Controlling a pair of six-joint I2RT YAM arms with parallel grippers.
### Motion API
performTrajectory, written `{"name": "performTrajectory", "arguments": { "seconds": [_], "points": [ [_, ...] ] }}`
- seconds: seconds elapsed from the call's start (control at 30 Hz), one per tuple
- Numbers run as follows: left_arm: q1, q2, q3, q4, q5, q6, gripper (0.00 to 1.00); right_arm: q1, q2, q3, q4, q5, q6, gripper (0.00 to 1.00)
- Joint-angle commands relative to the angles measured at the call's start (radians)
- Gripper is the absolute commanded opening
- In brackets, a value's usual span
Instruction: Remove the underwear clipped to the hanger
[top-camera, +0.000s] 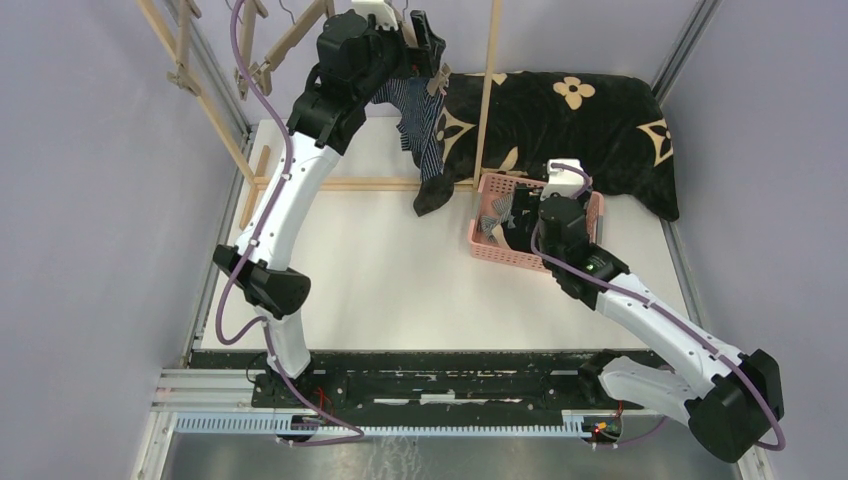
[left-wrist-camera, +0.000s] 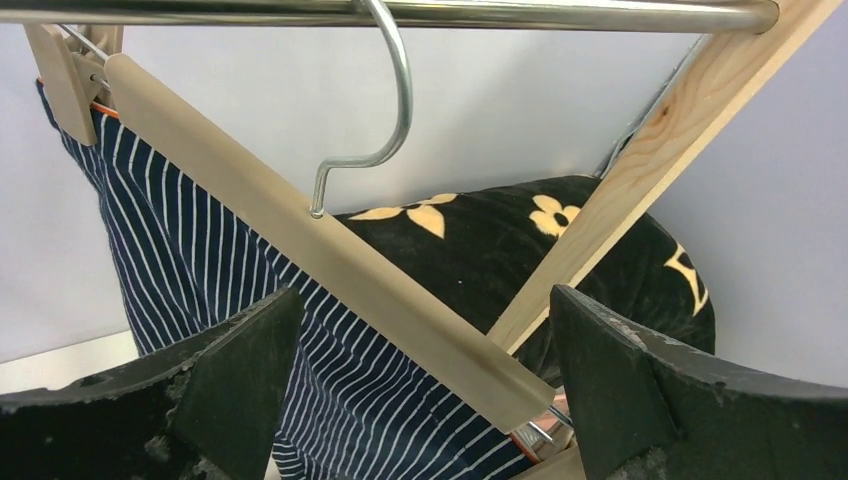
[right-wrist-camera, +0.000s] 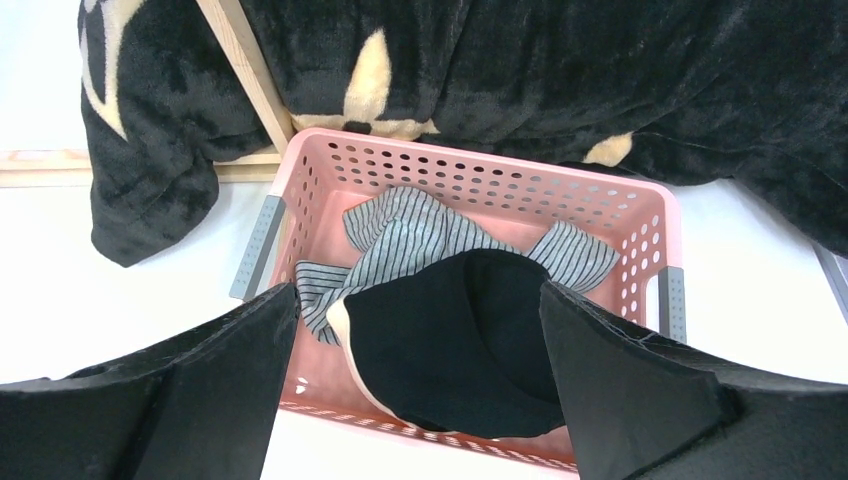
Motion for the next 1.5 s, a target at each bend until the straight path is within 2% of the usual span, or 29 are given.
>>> {"name": "performTrajectory", "arguments": {
  "seconds": [0.0,0.3,0.47,0.6,0.8,1.1,1.47],
  "points": [
    [-0.006,-0.001,0.054,0.036,-0.065,0.046,0.97,-0.002,-0.034,-0.001,0.019,-0.006,0.003,0.98],
    [-0.007,-0.013,0.039,0.015,-0.125,0.076,0.72,-0.003,-0.010,-0.007,0.024,-0.005,0.011,0.97],
    [-0.007,-0.028,0.012,0.010,-0.154,0.095,0.71,-0.001,-0.020,-0.009,0.030,-0.004,0.015,0.97],
    [-0.007,-0.035,-0.004,0.008,-0.170,0.109,0.59,-0.002,-0.018,-0.009,0.026,0.000,0.014,0.97],
    [-0.007,-0.047,-0.036,0.013,-0.191,0.128,0.55,-0.002,-0.017,-0.008,0.028,0.001,0.015,0.97],
    [-0.006,-0.092,-0.113,0.082,-0.201,0.143,0.17,-0.001,0.008,-0.003,0.029,-0.011,0.019,0.97],
    [-0.008,-0.170,-0.206,0.198,-0.224,0.170,0.05,-0.003,0.037,0.005,0.028,-0.039,0.015,0.96]
  ]
}}
